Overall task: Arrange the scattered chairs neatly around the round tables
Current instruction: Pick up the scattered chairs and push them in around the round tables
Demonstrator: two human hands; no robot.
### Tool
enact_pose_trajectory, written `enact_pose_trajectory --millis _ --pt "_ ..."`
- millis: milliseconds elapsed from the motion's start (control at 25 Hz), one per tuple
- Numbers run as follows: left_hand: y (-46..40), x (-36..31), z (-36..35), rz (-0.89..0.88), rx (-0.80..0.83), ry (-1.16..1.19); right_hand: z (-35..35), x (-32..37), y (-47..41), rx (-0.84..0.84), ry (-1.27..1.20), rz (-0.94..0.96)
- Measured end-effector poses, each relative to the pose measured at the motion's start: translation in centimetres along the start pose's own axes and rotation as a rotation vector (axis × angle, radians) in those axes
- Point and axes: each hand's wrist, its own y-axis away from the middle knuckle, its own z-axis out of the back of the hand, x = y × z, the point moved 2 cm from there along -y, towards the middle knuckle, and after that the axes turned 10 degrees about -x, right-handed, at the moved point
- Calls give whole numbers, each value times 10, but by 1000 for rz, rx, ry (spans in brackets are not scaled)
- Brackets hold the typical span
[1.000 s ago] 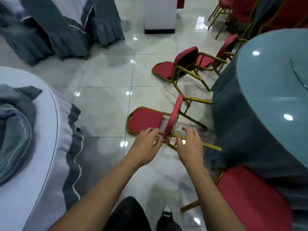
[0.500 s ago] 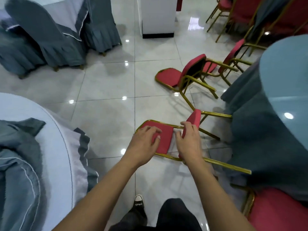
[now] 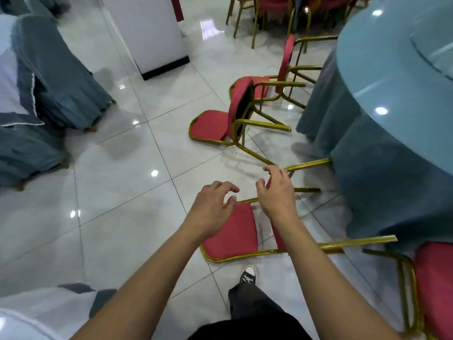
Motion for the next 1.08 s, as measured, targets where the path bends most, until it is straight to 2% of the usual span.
enact_pose_trajectory --millis 320,560,720,840,1000,1080 --pt "-138 28 26 -163 90 -60 -51 36 -98 -96 -32 -142" --pt "-240 46 8 -433 298 -74 -79 28 -130 -323 20 -369" --pt "-296 100 -7 -634 503 -87 -130 32 -108 -530 79 -629" --pt "-324 150 -22 -694 651 -104 -188 36 -69 -554 127 -829" --pt "-338 214 -64 -669 772 -76 -264 29 -7 -560 108 -1031" --pt "-340 254 -104 -591 811 -61 -310 11 20 -551 87 -1109"
